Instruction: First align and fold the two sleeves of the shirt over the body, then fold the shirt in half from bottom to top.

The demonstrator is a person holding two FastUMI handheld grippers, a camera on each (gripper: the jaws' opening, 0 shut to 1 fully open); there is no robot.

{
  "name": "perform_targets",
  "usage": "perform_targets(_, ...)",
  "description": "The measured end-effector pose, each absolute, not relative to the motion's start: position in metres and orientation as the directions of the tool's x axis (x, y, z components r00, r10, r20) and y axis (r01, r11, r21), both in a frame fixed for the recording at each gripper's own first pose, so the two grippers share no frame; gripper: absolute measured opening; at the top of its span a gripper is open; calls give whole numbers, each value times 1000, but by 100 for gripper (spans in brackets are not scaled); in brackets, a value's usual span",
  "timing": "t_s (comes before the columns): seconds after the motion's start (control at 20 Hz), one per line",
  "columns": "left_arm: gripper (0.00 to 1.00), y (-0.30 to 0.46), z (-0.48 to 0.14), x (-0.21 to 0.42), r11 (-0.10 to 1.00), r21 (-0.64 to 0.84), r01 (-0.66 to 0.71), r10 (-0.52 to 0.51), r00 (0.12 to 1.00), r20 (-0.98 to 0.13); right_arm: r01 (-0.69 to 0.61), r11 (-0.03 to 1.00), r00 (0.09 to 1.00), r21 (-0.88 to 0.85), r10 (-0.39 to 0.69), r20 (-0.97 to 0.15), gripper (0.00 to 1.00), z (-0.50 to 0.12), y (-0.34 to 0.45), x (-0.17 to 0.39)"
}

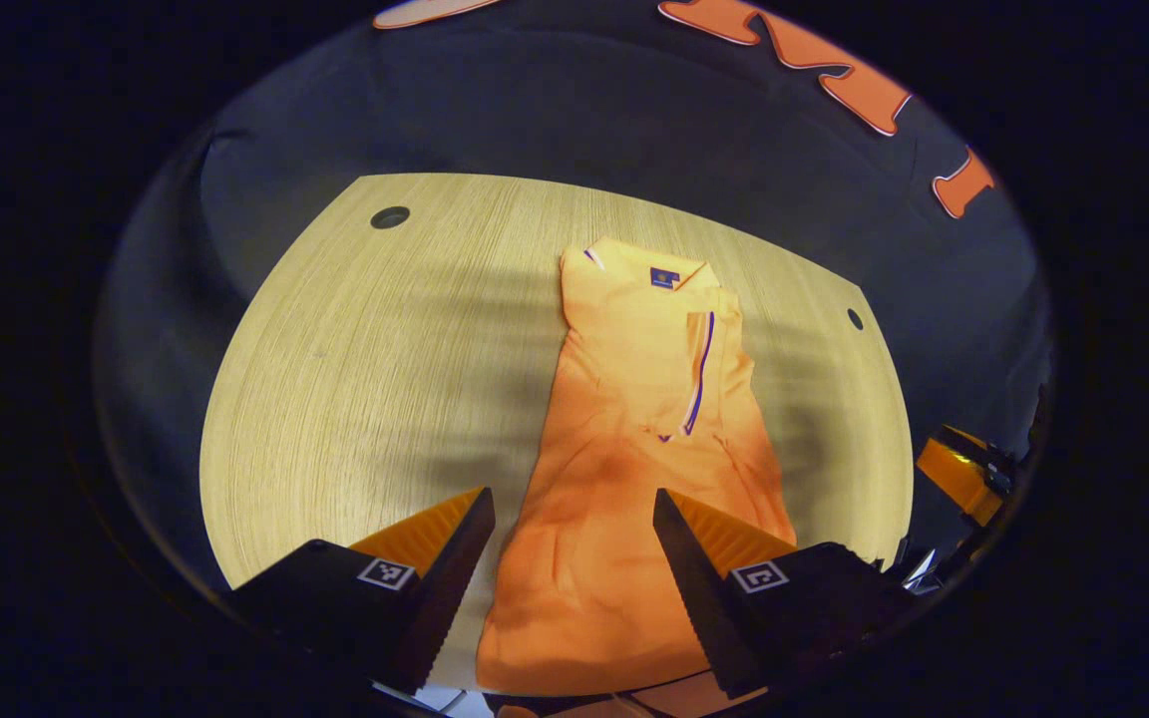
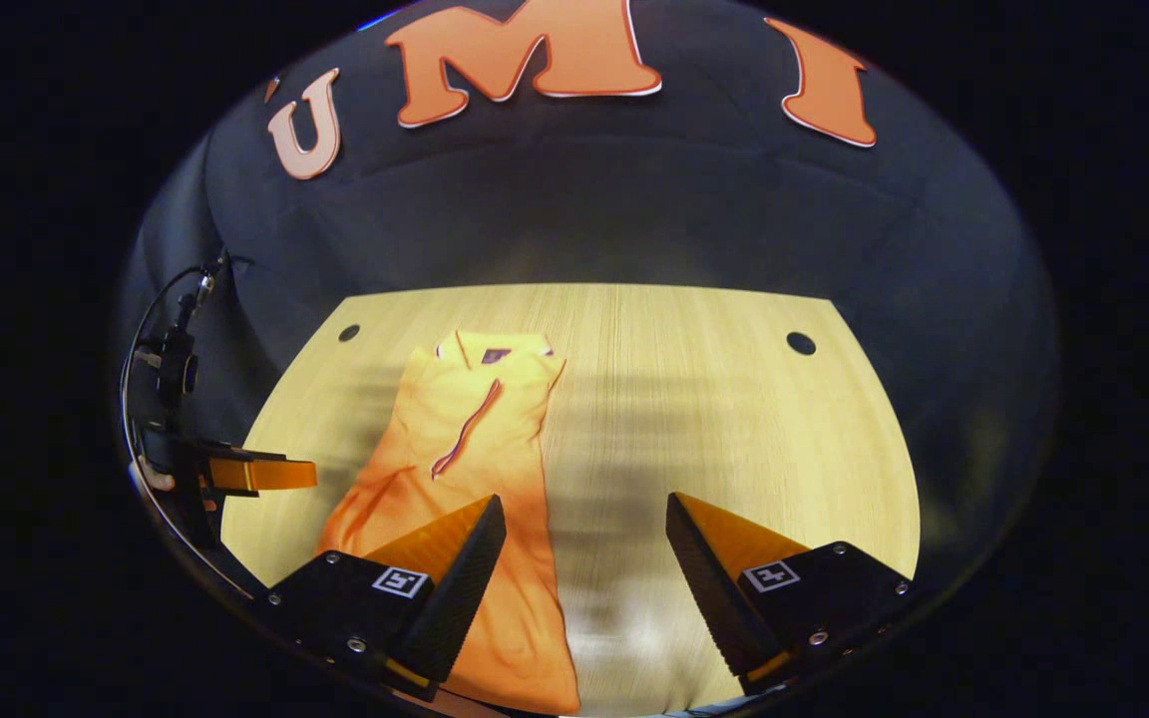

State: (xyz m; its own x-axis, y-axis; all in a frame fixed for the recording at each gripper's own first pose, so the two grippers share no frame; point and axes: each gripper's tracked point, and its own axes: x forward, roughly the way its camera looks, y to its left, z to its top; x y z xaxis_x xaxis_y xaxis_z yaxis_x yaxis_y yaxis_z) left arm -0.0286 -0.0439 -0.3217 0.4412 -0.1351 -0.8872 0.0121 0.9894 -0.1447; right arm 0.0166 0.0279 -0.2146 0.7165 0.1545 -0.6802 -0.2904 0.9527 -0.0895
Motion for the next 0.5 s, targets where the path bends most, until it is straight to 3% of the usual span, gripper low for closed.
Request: perform_targets(0.5, 99, -37, -351, -107, 987, -90, 135, -130, 325, -937, -333, 941, 520, -63, 127, -845, 99, -295, 40, -60)
